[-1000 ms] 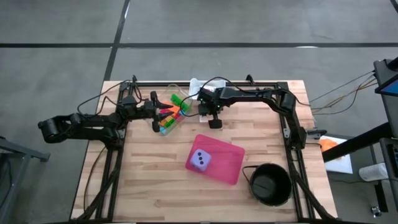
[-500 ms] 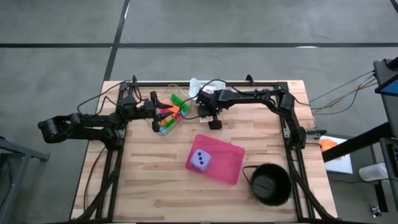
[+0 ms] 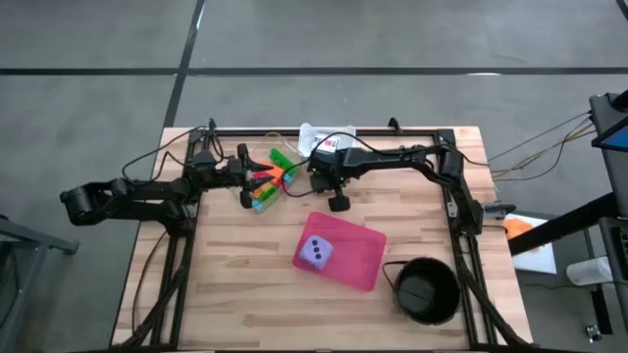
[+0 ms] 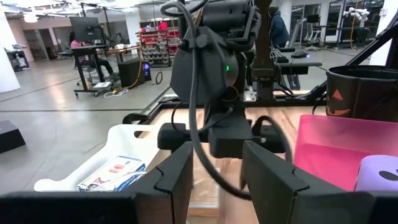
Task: Pick & Place Toys
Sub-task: Put the yellow playing card into the white bin
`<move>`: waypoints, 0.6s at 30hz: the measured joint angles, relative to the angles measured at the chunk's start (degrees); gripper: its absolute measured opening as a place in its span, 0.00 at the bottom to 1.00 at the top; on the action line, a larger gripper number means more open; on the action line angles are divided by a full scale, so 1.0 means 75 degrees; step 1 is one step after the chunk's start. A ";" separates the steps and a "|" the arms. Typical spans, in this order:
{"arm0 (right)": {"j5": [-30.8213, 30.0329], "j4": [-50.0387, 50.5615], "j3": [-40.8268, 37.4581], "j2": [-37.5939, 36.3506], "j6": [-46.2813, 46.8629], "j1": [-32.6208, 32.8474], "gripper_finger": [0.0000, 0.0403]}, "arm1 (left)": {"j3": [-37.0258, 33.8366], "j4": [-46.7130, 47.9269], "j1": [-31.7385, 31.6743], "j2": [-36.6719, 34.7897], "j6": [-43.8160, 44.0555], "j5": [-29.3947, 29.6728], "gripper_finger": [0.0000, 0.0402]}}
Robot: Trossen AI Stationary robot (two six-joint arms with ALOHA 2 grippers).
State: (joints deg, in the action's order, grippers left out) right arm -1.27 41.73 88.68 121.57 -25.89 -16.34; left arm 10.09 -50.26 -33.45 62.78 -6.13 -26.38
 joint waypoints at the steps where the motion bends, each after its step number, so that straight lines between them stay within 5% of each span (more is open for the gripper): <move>1: -0.0167 -0.0010 0.0001 0.0026 0.0001 -0.0001 0.98 | 0.0000 0.0000 0.0001 0.0000 0.0001 0.0002 0.35; 5: -0.0543 -0.0034 0.0009 0.0111 0.0000 -0.0040 0.98 | 0.0000 0.0000 0.0003 0.0000 0.0029 -0.0001 0.35; 18: 0.0175 0.1394 0.0052 0.0106 0.0323 0.0077 0.98 | 0.0000 -0.0003 0.0001 0.0000 0.0032 -0.0001 0.35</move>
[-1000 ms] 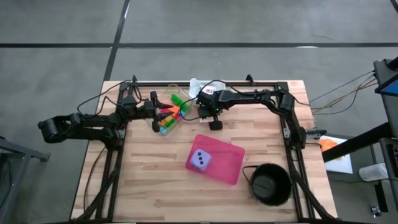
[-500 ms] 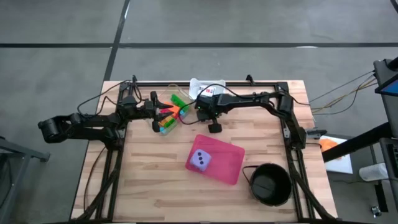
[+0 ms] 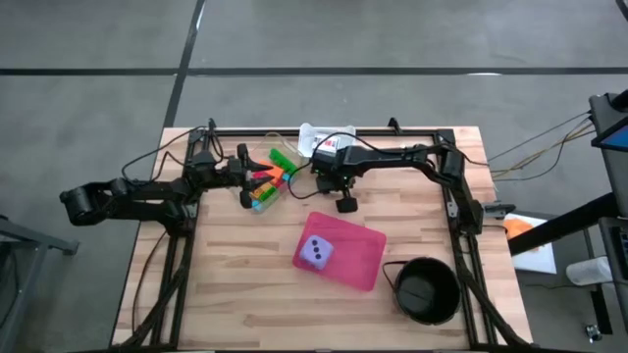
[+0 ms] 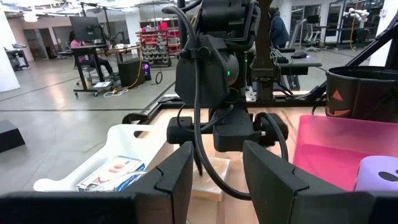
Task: Pick & Place Toys
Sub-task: Put the yellow playing card into the white bin
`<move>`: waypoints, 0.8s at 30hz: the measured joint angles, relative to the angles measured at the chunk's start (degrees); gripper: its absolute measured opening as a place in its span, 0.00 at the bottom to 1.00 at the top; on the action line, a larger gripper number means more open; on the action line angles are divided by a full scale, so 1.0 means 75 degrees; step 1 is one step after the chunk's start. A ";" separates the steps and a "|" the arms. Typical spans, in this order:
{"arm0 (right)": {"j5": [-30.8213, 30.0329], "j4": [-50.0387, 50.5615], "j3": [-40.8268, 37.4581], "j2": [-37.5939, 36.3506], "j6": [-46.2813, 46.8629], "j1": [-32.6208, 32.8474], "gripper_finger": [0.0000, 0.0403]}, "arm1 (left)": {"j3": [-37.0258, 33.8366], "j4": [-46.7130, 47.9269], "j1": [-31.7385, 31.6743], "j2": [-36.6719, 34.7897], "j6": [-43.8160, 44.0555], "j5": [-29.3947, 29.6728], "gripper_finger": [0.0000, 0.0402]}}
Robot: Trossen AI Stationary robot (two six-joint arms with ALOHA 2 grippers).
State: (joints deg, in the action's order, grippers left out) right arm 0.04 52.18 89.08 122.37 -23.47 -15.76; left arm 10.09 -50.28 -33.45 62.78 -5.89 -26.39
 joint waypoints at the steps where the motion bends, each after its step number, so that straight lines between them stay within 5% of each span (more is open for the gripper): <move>1: 0.0080 0.0111 -0.0001 0.0000 0.0081 0.0001 0.98 | 0.0000 0.0000 -0.0001 0.0000 0.0000 0.0000 0.35; 11: 0.0264 -0.0315 -0.0364 -0.0126 0.0459 0.0014 0.98 | 0.0000 0.0000 0.0000 0.0000 0.0047 -0.0030 0.35; 24: 0.1542 -0.4866 -0.1215 -0.0894 0.0590 -0.0006 0.98 | 0.0000 -0.0076 0.0002 0.0000 0.0052 -0.0032 0.35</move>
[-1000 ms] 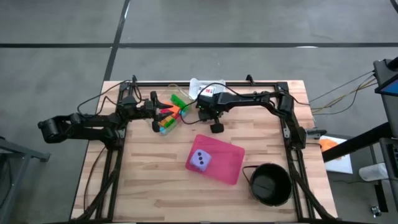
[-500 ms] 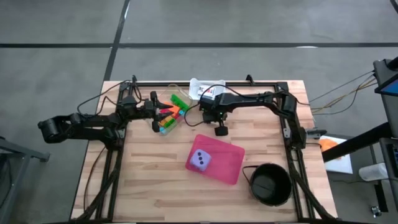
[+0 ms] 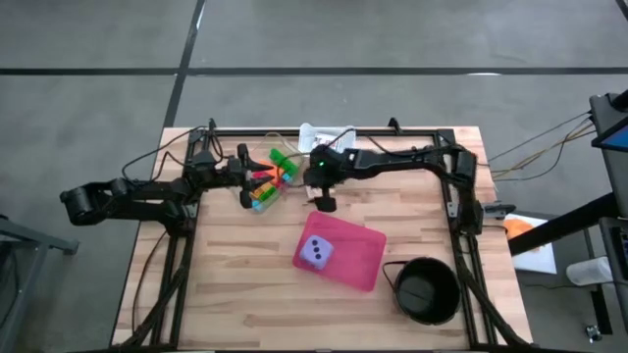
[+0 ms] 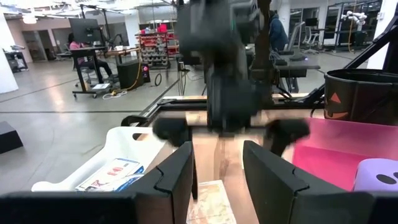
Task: Pick & Place Toys
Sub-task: Put the yellow playing card into the white bin
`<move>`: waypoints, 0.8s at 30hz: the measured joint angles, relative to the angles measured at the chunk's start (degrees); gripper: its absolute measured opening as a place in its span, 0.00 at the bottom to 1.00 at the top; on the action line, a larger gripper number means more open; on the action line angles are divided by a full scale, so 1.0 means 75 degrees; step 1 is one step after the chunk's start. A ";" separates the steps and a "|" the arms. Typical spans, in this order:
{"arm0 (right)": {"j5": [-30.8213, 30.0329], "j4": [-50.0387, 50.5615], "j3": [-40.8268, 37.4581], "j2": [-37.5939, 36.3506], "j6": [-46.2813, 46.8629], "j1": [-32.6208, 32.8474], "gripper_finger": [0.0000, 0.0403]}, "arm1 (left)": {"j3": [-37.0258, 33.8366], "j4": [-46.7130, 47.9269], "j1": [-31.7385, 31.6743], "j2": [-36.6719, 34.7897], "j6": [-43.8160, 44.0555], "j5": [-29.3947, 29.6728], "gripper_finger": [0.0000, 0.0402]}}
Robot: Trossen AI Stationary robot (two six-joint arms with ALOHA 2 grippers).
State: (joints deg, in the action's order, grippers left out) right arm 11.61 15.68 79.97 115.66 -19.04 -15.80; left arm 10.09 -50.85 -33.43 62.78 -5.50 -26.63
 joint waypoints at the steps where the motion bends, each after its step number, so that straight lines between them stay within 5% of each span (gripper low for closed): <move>1: 0.0156 -0.0446 -0.0173 -0.0166 0.0081 -0.0019 0.98 | 0.0000 0.0005 0.0000 0.0000 0.0002 -0.0001 0.35; 15: 0.0255 -0.2644 -0.1958 -0.0982 0.0176 -0.0165 0.95 | 0.0006 -0.0044 0.0009 0.0000 0.0036 -0.0003 0.35; 19: 0.0218 -0.2586 -0.1968 -0.0875 0.0173 -0.0165 0.75 | 0.0009 -0.0047 0.0012 0.0000 0.0058 -0.0001 0.35; 24: 0.0040 -0.2275 -0.1965 -0.0825 0.0018 -0.0165 0.33 | 0.0012 -0.0047 0.0012 0.0000 0.0058 0.0000 0.35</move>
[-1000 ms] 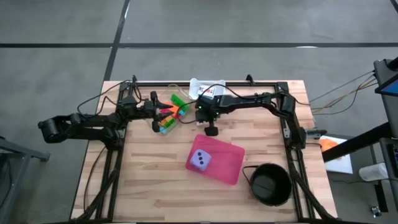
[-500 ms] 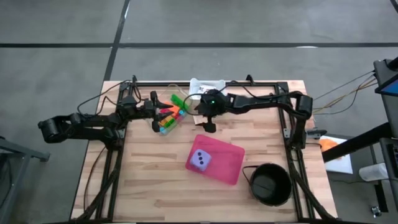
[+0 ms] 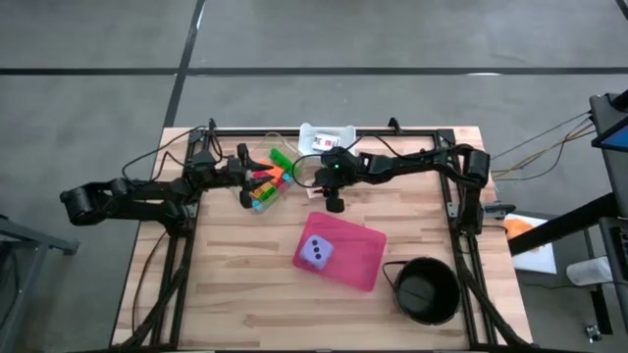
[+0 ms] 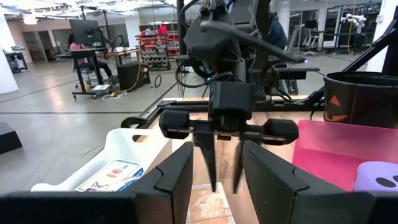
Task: Pick & Place Toys
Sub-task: Put the yellow playing card into the white bin
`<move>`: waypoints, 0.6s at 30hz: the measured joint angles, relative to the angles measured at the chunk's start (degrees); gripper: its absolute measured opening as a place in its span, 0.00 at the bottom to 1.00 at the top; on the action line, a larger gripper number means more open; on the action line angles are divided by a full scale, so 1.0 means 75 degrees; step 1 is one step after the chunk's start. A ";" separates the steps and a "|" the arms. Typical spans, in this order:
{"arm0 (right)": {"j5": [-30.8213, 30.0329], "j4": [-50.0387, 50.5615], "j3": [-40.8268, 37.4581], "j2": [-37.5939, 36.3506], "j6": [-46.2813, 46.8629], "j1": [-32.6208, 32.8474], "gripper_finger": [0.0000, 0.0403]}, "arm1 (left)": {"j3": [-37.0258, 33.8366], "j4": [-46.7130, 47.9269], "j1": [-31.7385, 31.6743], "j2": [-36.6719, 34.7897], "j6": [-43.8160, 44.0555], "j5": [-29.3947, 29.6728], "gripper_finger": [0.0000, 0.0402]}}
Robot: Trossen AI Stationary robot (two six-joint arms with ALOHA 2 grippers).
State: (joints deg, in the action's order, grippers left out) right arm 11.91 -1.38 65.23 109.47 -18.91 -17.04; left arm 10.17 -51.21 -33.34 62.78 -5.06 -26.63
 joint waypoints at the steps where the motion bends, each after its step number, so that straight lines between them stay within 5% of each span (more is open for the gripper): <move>1: -0.0094 0.0101 0.0000 0.0000 -0.0077 0.0000 0.23 | 0.0000 0.0001 0.0000 0.0000 0.0003 0.0000 0.35; 3: -0.0272 0.0314 0.0000 0.0000 -0.0195 -0.0003 0.10 | 0.0000 0.0001 0.0000 0.0000 0.0003 0.0000 0.35; 18: -0.1190 0.1667 0.0104 0.0229 -0.0249 -0.0154 0.04 | 0.0000 0.0001 0.0003 0.0000 0.0006 0.0001 0.35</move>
State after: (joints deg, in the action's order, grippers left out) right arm 2.99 11.13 66.01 111.19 -20.78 -18.19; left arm 10.17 -51.20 -33.32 62.78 -5.02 -26.62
